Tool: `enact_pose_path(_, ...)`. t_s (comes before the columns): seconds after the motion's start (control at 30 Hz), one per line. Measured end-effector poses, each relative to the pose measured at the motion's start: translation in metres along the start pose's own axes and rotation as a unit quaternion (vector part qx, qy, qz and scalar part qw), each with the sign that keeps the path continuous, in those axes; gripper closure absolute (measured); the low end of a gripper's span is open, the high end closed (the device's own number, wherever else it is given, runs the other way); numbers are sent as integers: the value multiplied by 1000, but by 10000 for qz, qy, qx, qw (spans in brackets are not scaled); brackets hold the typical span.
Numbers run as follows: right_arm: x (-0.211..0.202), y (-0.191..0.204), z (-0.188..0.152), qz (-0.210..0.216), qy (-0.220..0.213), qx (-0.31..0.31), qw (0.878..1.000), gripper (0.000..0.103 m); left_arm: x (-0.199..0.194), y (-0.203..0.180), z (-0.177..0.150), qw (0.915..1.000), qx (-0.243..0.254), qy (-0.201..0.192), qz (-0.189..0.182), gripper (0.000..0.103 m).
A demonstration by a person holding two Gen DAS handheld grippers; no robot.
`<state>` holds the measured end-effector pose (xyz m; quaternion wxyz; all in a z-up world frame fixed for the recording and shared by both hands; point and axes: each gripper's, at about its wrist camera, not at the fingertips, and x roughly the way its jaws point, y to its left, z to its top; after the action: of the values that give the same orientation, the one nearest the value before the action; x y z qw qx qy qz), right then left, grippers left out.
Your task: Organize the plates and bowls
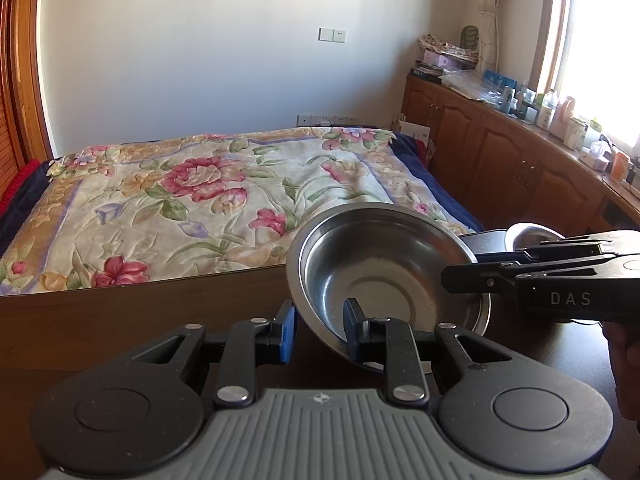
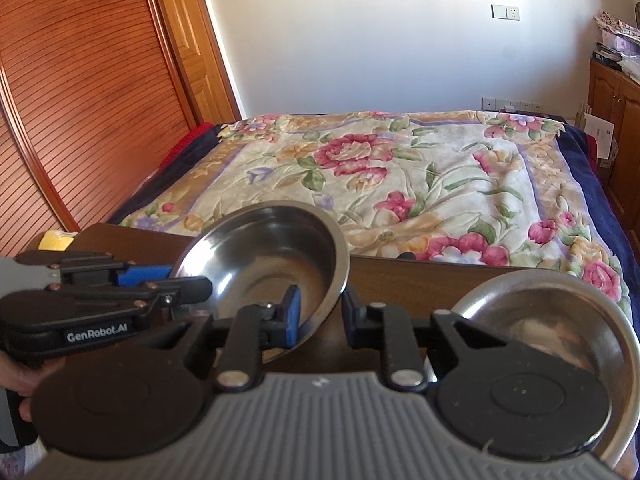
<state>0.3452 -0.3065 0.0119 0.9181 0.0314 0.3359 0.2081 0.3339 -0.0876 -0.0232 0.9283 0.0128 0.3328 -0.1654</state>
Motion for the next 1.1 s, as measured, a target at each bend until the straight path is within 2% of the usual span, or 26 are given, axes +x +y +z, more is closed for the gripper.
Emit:
enact_pose_path(0.63,-21,17,-7,3,-25,-386,9993,79,-27,-2,-11,10000,56,-30,16,77)
enact_pose_path(1.1,-53,13,10,-58,-328,-514,9981,79,-62,-25,4,9988,153,-459,-92,77)
